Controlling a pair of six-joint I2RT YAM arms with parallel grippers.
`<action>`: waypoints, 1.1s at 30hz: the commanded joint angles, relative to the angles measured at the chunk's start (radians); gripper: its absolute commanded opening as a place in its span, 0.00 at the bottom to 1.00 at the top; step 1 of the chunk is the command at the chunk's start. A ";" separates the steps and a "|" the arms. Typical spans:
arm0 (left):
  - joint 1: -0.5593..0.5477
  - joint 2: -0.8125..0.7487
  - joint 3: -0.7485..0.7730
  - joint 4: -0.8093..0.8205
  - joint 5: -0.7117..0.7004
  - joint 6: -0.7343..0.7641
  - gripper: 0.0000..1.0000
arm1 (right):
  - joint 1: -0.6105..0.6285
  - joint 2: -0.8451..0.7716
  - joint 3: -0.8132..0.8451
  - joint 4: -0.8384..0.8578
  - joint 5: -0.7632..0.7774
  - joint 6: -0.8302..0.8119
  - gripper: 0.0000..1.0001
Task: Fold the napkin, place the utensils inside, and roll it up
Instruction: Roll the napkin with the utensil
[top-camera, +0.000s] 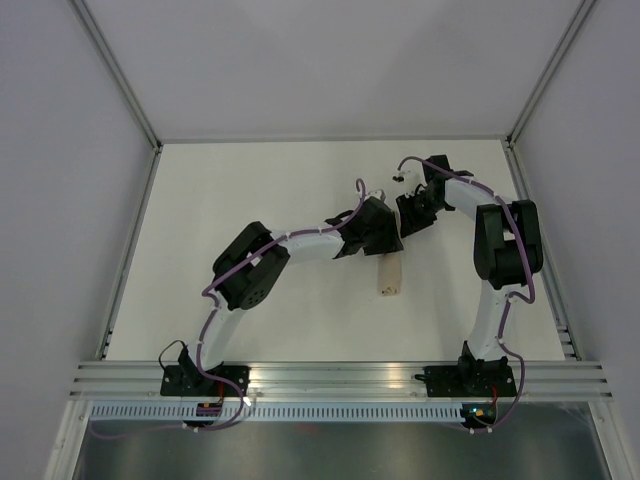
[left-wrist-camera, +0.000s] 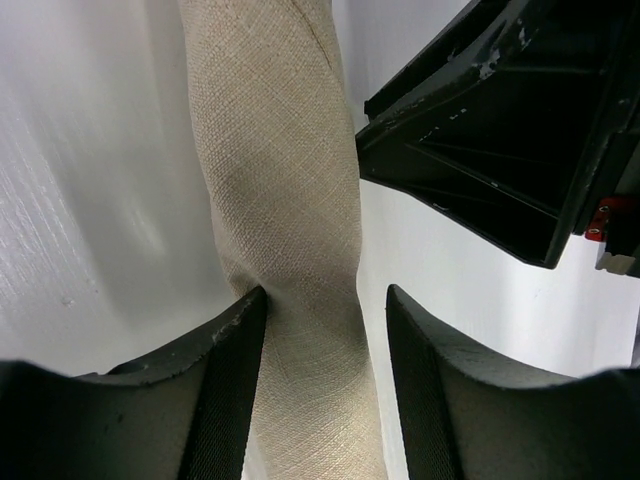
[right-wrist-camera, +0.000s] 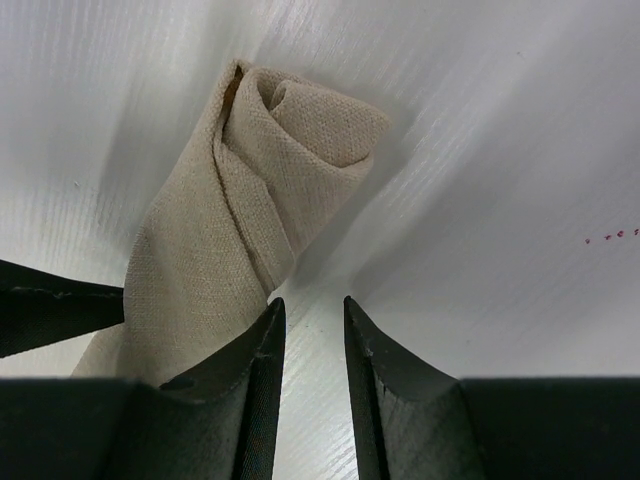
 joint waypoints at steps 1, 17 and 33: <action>0.010 -0.026 0.000 -0.020 -0.011 0.052 0.59 | 0.007 -0.016 0.030 -0.009 0.048 0.039 0.36; 0.013 -0.104 0.049 -0.084 0.005 0.173 0.63 | 0.005 -0.079 0.016 -0.023 0.030 0.040 0.35; 0.020 -0.037 0.100 -0.253 -0.122 0.251 0.50 | 0.005 -0.128 -0.010 -0.024 0.015 0.033 0.34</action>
